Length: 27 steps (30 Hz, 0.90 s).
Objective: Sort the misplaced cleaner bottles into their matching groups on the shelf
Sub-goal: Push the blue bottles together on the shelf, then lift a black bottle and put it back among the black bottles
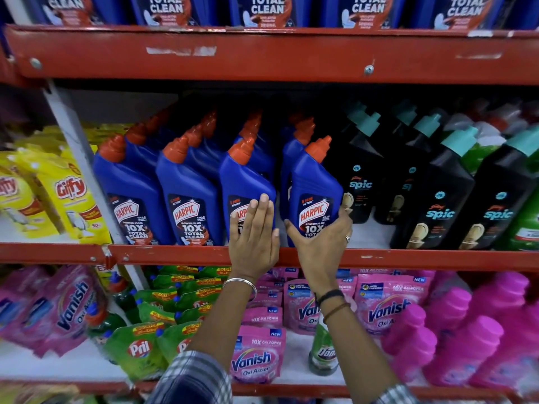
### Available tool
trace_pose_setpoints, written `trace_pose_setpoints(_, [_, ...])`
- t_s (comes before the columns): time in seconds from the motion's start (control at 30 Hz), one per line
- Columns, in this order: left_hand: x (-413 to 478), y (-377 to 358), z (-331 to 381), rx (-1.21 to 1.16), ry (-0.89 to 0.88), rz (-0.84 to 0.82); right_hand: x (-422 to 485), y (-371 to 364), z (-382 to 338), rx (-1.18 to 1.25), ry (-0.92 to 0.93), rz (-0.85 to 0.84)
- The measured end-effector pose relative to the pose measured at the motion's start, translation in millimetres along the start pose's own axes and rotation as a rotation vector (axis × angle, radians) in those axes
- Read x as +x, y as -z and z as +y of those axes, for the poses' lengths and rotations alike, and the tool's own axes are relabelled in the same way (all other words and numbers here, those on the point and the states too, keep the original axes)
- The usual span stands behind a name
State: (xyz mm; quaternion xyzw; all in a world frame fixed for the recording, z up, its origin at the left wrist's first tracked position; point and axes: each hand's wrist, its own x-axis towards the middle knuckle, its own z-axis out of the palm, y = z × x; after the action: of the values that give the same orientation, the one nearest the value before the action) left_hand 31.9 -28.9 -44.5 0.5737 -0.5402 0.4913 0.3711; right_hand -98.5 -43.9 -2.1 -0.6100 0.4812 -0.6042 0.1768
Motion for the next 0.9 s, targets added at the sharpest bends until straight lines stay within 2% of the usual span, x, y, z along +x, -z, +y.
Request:
trace_pose_setpoints(0.43, [0.0,0.9,0.8,-0.004,0.012,-0.016,-7.2,5.8,4.5,-0.075,0.034,-0.011])
trace_pose_setpoints(0.63, [0.7,1.4,1.2,0.004,0.016,-0.015,-12.4,51.9,31.8,0.089,0.119,-0.107])
trace_pose_setpoints(0.73, [1.0,0.6,1.3,0.017,0.013,-0.005,2.8,85.8,51.5,0.107,0.171,-0.019])
trace_pose_setpoints(0.9, [-1.2,-3.3,1.1,0.038,0.016,0.027,56.2,148.2,92.1,0.037,0.176,0.296])
